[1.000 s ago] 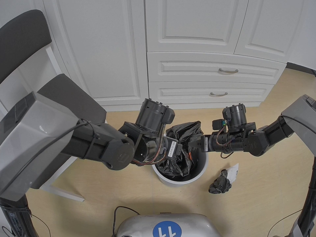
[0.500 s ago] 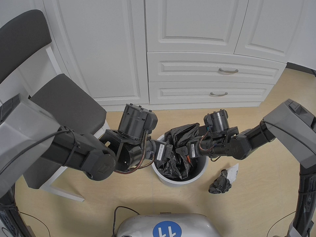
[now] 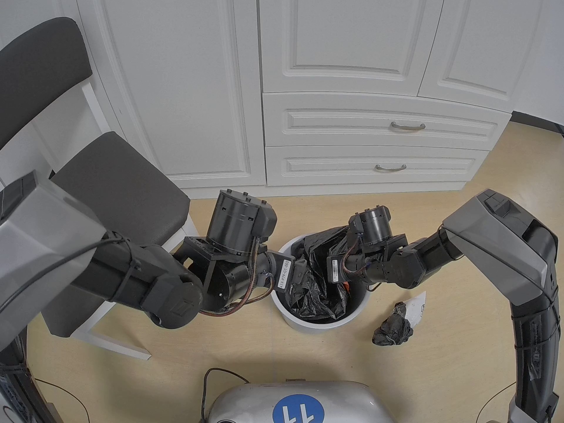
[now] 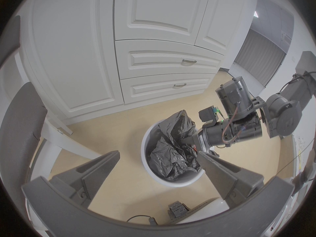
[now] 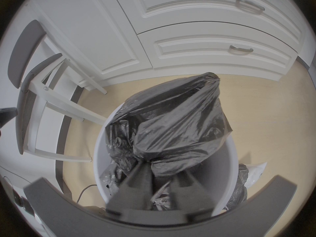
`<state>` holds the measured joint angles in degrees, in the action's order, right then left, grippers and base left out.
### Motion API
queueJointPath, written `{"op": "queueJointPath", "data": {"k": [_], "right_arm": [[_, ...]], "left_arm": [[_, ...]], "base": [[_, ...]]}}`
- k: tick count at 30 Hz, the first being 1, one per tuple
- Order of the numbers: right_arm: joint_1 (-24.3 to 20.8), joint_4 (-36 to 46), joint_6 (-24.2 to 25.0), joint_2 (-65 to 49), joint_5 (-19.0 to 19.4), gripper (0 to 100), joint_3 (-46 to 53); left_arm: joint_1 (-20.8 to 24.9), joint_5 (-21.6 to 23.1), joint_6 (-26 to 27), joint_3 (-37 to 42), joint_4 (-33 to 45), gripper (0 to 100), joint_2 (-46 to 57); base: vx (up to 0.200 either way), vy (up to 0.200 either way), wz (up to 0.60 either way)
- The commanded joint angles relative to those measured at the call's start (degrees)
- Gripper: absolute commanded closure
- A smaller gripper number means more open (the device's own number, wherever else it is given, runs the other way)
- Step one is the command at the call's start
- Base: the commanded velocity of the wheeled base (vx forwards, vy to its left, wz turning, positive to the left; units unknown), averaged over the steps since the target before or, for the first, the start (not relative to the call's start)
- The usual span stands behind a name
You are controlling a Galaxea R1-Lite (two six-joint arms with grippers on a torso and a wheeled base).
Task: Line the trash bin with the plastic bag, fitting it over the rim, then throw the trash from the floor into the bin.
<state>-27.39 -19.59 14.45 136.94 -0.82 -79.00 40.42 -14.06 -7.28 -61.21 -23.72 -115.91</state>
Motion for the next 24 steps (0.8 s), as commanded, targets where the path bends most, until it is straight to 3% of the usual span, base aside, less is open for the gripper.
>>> {"op": "queueJointPath", "data": {"k": [1,8,15,20,24], "right_arm": [[1.7,0.1,0.1,-0.5,0.0,100,-0.5],[5.0,0.6,-0.3,-7.6,0.6,100,1.7],[10.4,0.5,-6.4,-14.2,5.0,100,8.2],[10.4,0.3,-7.5,-15.6,5.9,100,10.4],[9.8,0.0,-10.8,-18.7,6.3,100,14.8]], "left_arm": [[0.0,-0.1,0.0,0.4,0.0,0,0.1],[0.3,-0.1,-0.1,0.8,-0.1,0,0.2],[0.8,0.0,0.0,-0.5,-2.6,0,-3.3],[0.8,0.2,3.1,-8.5,-1.4,0,-8.6],[0.7,0.6,7.3,-21.1,4.6,0,-14.9]], "base": [[0.000,0.000,0.00],[0.000,0.000,0.00],[0.000,0.000,0.00],[0.000,0.000,0.00],[0.000,0.000,0.00]]}}
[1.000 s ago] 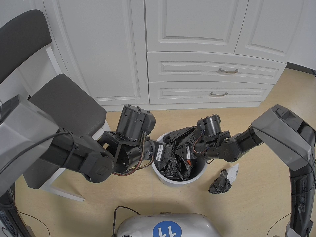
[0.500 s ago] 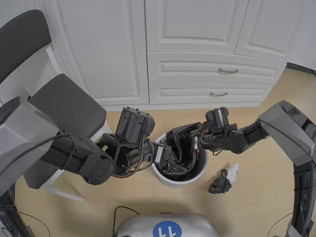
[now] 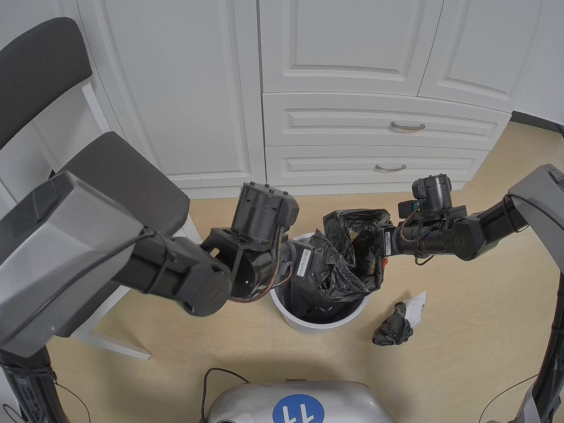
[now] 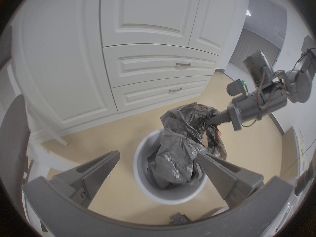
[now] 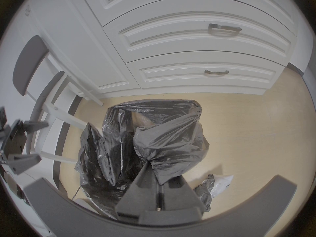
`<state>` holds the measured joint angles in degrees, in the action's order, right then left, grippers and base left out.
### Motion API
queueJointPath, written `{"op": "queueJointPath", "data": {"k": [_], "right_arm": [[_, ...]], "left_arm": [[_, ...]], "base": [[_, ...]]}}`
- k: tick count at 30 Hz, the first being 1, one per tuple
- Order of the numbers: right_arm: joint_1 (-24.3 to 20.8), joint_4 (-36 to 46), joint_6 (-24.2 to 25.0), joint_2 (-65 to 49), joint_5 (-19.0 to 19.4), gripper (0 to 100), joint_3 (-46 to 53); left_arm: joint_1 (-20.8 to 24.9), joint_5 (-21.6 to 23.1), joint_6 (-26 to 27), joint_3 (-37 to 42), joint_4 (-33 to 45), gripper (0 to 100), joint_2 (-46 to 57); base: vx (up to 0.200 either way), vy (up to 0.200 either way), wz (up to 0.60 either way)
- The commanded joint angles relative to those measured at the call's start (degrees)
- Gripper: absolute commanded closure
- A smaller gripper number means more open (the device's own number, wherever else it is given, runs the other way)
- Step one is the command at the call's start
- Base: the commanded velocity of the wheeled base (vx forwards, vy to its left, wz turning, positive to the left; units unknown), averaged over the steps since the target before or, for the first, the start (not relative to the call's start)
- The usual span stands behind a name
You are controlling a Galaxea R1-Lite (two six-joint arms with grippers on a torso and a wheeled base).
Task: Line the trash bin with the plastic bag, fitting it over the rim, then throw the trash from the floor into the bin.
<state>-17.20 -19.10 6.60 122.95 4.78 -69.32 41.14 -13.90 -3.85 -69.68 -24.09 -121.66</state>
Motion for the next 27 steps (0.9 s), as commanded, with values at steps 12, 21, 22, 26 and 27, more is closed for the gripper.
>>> {"op": "queueJointPath", "data": {"k": [12,21,22,26,27], "right_arm": [[-4.9,-0.9,-3.5,-5.8,0.8,100,7.6],[-4.9,-1.0,-3.4,-6.8,0.8,100,7.9],[-4.9,-1.0,-3.4,-6.9,0.8,100,7.9],[-5.0,-1.0,-3.5,-7.2,0.8,100,8.3],[-5.0,-1.1,-3.5,-7.3,0.8,100,8.4]], "left_arm": [[0.7,2.4,9.2,-36.8,18.6,0,-21.8],[1.0,1.9,10.0,-43.7,23.1,0,-26.7],[1.0,1.7,9.9,-44.6,23.2,0,-27.2],[0.4,0.2,9.8,-44.9,23.2,0,-28.6],[0.3,-0.1,9.8,-44.9,23.0,100,-28.8]], "base": [[0.000,0.000,0.00],[0.000,0.000,0.00],[0.000,0.000,0.00],[0.000,0.000,0.00],[0.000,0.000,0.00]]}}
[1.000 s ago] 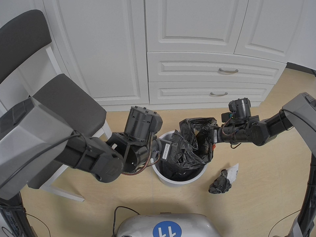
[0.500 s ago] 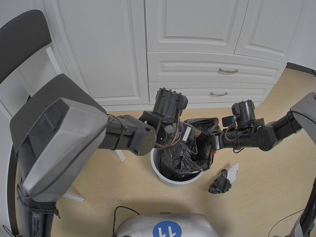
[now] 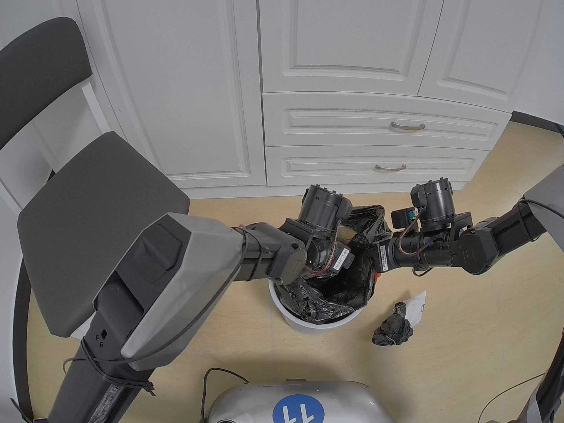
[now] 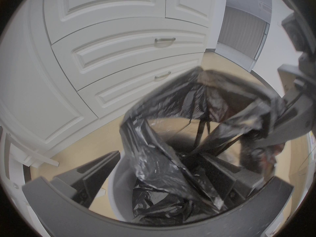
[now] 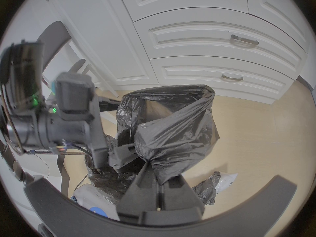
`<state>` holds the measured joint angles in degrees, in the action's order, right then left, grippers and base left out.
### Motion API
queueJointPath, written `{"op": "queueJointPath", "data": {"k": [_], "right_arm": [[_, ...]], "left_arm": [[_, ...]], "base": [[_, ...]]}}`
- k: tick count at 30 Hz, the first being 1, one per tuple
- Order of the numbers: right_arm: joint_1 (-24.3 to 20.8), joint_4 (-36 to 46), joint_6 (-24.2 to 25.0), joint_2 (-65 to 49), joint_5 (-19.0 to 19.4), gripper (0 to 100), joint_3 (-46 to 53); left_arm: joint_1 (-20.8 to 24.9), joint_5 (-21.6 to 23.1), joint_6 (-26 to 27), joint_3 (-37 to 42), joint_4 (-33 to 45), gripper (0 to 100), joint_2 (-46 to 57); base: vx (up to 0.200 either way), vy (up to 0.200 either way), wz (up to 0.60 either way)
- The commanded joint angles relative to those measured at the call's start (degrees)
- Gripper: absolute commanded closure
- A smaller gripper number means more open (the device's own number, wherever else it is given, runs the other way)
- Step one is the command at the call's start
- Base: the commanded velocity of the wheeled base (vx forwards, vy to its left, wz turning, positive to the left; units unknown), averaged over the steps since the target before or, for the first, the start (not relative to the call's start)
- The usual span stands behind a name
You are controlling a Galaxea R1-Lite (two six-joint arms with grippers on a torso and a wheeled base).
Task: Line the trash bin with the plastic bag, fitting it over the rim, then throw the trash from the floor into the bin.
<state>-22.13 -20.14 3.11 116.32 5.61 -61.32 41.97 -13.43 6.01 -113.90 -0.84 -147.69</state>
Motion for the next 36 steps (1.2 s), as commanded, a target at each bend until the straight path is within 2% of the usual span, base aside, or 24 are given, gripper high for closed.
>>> {"op": "queueJointPath", "data": {"k": [1,9,11,15,19,23,29,33,36], "right_arm": [[-0.1,0.0,0.0,-0.8,0.0,100,0.5],[0.5,0.0,-0.5,-1.4,0.1,100,1.2],[1.2,0.0,-0.9,-1.2,1.2,100,1.6],[1.8,0.0,-1.4,-0.7,2.3,100,1.6],[5.0,-0.5,-3.1,0.8,4.5,100,1.0],[7.7,-4.4,-4.1,3.2,5.7,100,0.7],[9.1,-6.6,-3.2,6.5,6.3,100,-1.6],[8.9,-6.7,0.3,8.1,6.9,100,-3.4],[8.6,-8.1,5.8,9.2,9.0,100,-5.5]], "left_arm": [[-0.7,-0.5,0.0,-0.7,-0.2,100,-2.9],[-1.7,-2.6,-0.9,-0.7,-0.2,100,-2.1],[-1.8,-2.6,-4.2,-0.7,0.1,100,0.6],[-1.4,-2.6,-5.9,1.5,0.4,100,3.2],[-0.8,-2.6,-7.2,12.1,-0.2,100,9.8],[-1.4,-2.7,-9.3,20.4,-0.4,100,14.4],[-2.8,-2.7,-13.7,30.0,-3.5,100,18.0],[-3.8,-2.6,-15.0,36.4,-8.7,100,20.3],[-5.5,-2.1,-15.1,46.2,-16.6,100,24.6]], "base": [[0.000,0.000,0.00],[0.000,0.000,0.00],[0.000,0.000,0.00],[0.000,0.000,0.00],[0.000,0.000,0.00],[0.000,0.000,0.00],[0.000,0.000,0.00],[0.000,0.000,0.00],[0.000,0.000,0.00]]}}
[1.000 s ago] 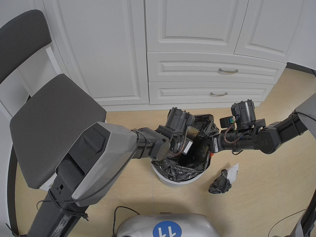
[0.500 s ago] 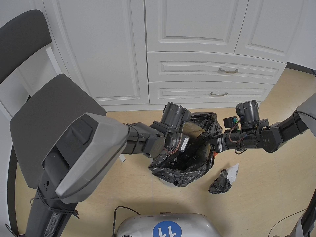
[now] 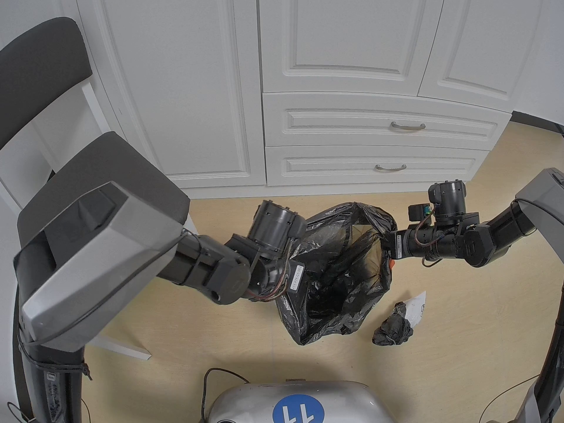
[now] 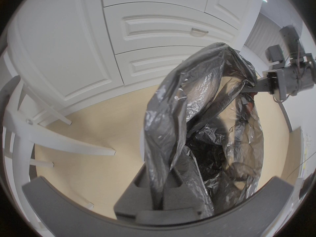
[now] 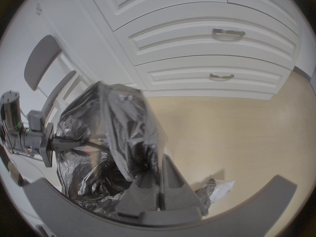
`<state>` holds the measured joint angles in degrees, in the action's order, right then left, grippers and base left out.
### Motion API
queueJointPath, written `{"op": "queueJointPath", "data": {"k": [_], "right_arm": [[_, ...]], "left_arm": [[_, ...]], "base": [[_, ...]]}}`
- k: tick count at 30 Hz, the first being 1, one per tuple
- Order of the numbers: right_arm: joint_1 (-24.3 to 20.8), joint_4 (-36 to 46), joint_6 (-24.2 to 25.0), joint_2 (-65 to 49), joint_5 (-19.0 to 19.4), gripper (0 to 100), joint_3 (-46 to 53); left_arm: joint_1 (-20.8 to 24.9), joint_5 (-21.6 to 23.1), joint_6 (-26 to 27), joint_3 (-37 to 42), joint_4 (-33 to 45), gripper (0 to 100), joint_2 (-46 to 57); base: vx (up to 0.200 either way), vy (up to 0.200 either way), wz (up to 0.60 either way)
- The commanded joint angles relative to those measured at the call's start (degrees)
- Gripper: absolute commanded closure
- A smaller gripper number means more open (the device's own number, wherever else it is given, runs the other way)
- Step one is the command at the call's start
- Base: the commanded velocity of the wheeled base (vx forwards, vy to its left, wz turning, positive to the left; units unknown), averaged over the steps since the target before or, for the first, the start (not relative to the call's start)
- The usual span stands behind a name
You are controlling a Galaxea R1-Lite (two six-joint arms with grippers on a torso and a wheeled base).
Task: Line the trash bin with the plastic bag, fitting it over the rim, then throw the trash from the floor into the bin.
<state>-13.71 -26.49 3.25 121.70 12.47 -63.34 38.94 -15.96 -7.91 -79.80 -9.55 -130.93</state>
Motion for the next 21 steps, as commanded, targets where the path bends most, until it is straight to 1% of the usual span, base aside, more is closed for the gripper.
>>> {"op": "queueJointPath", "data": {"k": [1,4,6,8,9,11,14,16,17,18,21], "right_arm": [[0.0,-2.5,6.9,3.9,2.3,100,-3.6],[-0.8,-5.6,10.3,4.2,2.4,100,-3.9],[-1.6,-6.8,11.2,3.9,2.4,100,-3.6],[-2.3,-6.9,11.3,3.6,2.3,100,-3.3],[-2.3,-6.9,11.3,3.6,2.3,100,-3.3],[-3.2,-6.9,10.9,3.3,1.9,100,-2.4],[-3.2,-6.8,10.2,2.8,1.4,100,-0.9],[-3.2,-5.9,7.6,2.1,0.2,100,0.4],[-3.2,-5.9,7.3,2.1,0.1,100,0.5],[-3.3,-5.6,4.2,1.5,-1.5,100,1.6],[-3.8,-4.4,-0.4,-0.4,-4.6,100,3.8]], "left_arm": [[-2.8,0.5,-1.1,14.1,-9.4,100,8.8],[-3.3,0.8,-1.2,20.1,-13.2,100,11.0],[-3.3,1.5,-1.3,24.2,-15.4,100,12.3],[-3.0,2.5,-1.7,27.5,-18.0,100,12.6],[-3.0,2.5,-1.7,27.5,-18.0,100,12.6],[-2.8,3.8,-3.7,31.5,-24.3,100,12.4],[-2.8,5.1,-4.1,34.3,-28.4,100,11.9],[-2.7,6.8,-4.2,36.8,-30.7,100,11.7],[-2.8,6.9,-4.2,36.9,-30.9,100,11.7],[-2.7,8.0,-4.4,38.5,-32.5,100,11.9],[-2.4,9.0,-4.3,39.3,-33.9,100,12.4]], "base": [[0.000,0.000,0.00],[0.000,0.000,0.00],[0.000,0.000,0.00],[0.000,0.000,0.00],[0.000,0.000,0.00],[0.000,0.000,0.00],[0.000,0.000,0.00],[0.000,0.000,0.00],[0.000,0.000,0.00],[0.000,0.000,0.00],[0.000,0.000,0.00]]}}
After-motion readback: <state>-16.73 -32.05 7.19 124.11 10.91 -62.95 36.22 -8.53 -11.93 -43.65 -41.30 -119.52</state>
